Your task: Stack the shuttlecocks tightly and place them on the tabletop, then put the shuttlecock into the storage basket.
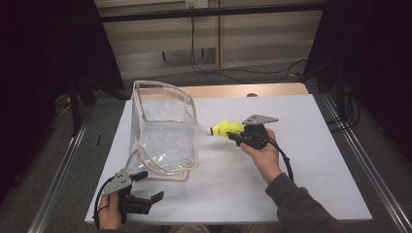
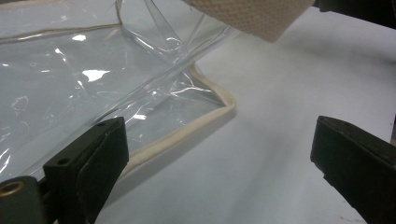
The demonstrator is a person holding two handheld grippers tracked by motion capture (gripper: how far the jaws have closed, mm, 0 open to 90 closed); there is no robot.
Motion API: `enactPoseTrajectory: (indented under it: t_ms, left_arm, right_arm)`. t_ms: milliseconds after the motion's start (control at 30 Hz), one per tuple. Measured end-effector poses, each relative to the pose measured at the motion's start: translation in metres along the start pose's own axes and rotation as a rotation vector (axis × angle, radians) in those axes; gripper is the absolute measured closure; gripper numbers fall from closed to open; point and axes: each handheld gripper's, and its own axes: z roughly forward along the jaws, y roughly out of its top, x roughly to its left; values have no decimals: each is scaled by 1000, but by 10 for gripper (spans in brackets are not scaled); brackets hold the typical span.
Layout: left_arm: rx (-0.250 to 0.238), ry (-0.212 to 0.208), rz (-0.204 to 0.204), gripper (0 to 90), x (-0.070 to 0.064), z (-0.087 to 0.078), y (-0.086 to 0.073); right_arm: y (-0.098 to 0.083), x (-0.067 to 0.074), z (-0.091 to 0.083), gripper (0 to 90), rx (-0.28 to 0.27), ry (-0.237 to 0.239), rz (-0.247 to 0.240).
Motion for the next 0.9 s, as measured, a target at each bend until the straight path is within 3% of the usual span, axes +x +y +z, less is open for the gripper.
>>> enactPoseTrajectory:
  t_ms: [900]
  left_arm:
    - [17,-6,-3,36,3,6,1]
  right_arm:
    - [18,0,-30,814,-11,16,-24]
